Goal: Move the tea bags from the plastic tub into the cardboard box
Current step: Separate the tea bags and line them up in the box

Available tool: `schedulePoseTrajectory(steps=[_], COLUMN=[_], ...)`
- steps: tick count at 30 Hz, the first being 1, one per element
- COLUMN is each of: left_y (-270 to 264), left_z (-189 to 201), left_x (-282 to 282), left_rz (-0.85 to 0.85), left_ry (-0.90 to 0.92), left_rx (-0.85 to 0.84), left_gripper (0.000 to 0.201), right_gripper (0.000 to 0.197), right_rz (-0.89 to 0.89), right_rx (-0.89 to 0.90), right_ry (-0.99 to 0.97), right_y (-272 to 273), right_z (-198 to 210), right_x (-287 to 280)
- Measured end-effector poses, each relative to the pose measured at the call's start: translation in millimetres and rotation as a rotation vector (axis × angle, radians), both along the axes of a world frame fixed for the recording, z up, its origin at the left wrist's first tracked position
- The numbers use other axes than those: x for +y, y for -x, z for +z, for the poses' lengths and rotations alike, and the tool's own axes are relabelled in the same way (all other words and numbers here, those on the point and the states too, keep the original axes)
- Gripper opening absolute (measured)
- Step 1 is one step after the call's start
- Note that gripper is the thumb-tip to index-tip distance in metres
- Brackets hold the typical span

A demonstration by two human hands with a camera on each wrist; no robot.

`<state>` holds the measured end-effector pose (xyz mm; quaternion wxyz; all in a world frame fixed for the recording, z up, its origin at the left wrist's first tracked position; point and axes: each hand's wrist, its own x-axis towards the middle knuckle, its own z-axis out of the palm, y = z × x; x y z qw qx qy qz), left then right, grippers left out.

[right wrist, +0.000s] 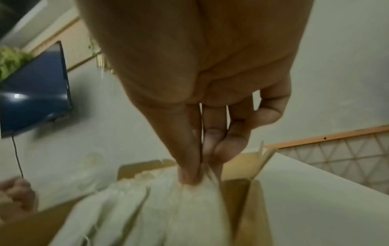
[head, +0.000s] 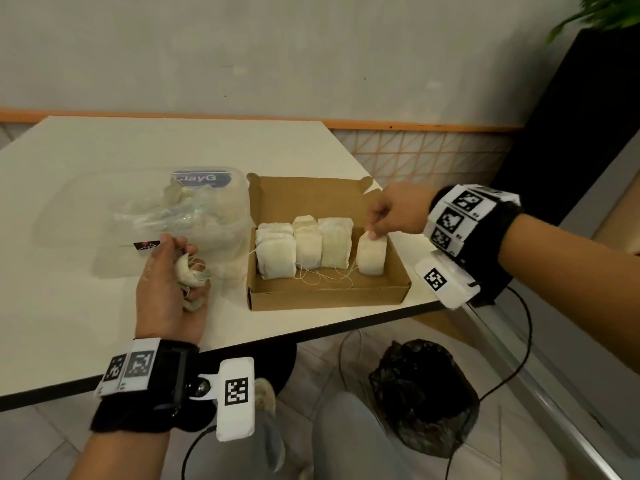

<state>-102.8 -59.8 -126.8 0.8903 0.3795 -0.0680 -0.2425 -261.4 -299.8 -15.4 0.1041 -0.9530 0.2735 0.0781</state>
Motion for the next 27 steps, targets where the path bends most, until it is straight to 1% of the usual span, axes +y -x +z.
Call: schedulePoseTrajectory(steps=[3,8,13,20,24,25,27], left_y=[-0.3,-0.5,-0.8,-1.3,-1.8,-2.1,-3.0], left_z=[-0.4,-1.0,-0.8,-2.4,-3.2,-3.8,-5.0], left_x=[0.0,-0.3,-0.3,-0.3,-0.5,-0.5,-0.8], left_rz=[0.0,-0.007,-0.008,-0.009,-0.012,-0.015,-0.023], left_ry=[0.004,0.004,0.0,-0.018,-0.01,-0.009,-0.008], left_rx=[0.002,-0.001,-0.005,-0.014,-0.02,-0.022,-0.022], left_gripper=[0.026,0.023,0.023,0.023,0.023,0.023,0.023], right_gripper=[0.014,0.023,0.017,0.019,0.016,0.016,0.016], right_rz=[0.01,-0.011,-0.021,-0.063,-0.091,-0.072,-0.039], right_rx=[0.008,-0.017,-0.067,-0.119,-0.218,-0.208,-0.127], right_ry=[0.055,0.106,0.117,0.1,0.133,0.136,0.099], right_y=[-10.8,-20.6,-20.0,-15.2,-8.5,-5.6,-0.8], right_z=[-10.2,-11.8,-14.3,-13.7,-10.3,-10.3,-12.5], right_x=[-8.5,-17.8,-20.9,-21.3,-19.3,-17.5,-11.5])
